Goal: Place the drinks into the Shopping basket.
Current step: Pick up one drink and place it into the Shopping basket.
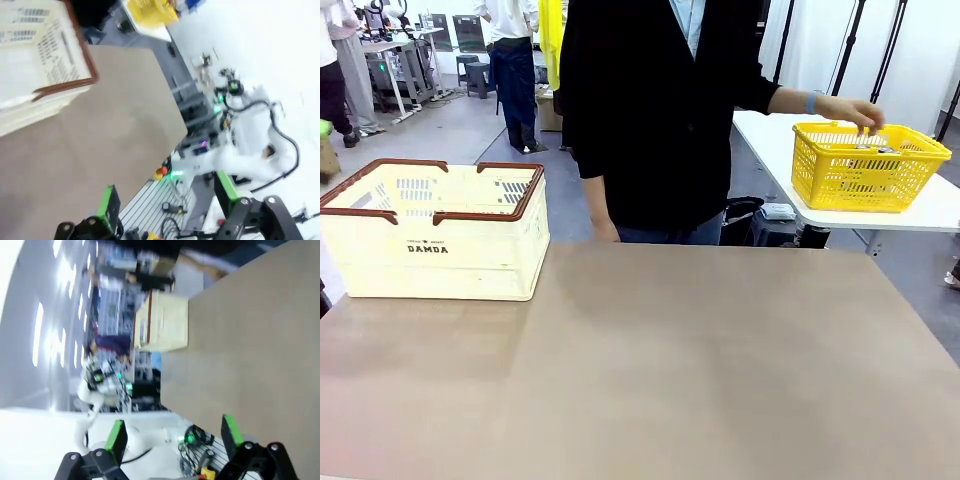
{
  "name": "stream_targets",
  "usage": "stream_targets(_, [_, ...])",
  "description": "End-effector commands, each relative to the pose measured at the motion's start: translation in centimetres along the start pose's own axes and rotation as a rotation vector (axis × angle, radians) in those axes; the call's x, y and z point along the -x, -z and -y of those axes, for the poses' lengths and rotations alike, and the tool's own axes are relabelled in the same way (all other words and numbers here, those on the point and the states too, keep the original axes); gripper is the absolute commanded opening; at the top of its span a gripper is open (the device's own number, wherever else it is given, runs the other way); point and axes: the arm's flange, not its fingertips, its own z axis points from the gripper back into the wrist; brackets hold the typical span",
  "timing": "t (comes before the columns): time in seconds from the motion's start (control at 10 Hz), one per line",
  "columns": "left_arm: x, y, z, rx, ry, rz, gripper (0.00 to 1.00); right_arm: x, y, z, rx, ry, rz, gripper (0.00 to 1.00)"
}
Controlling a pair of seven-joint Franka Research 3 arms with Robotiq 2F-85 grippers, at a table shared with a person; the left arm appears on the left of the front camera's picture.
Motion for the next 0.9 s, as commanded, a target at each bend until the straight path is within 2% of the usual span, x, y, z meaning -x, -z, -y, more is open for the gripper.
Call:
stream_targets(0.0, [-0.4, -3.2, -6.0, 0.090, -0.121, 0.114, 1.00, 0.5, -3.6, 3.4, -0.092, 0.062, 0.129, 1.00])
stream_targets(0.2, [2.2, -7.5, -11.1, 0.180, -0.204, 0.241, 1.00, 1.7, -7.1, 6.6, -0.126, 0.146, 0.221, 1.00])
stream_targets(0.4, [3.8, -9.2, -14.0, 0.201, -0.258, 0.298, 1.00, 2.0, -8.0, 9.1, -0.148, 0.198, 0.249, 1.00])
stream_targets(0.5, [3.1, -7.9, -12.8, 0.196, -0.264, 0.299, 1.00, 1.9, -7.6, 9.3, -0.135, 0.201, 0.251, 1.00])
stream_targets(0.6, [2.3, -6.8, -12.0, 0.098, -0.252, 0.299, 1.00, 1.7, -6.6, 8.9, -0.023, 0.155, 0.276, 1.00])
stream_targets(0.7, [4.9, -8.9, -14.4, 0.185, -0.285, 0.308, 1.00, 2.6, -8.5, 9.4, -0.115, 0.235, 0.249, 1.00])
stream_targets(0.8, [4.9, -8.9, -14.4, 0.185, -0.285, 0.308, 1.00, 2.6, -8.5, 9.4, -0.115, 0.235, 0.249, 1.00])
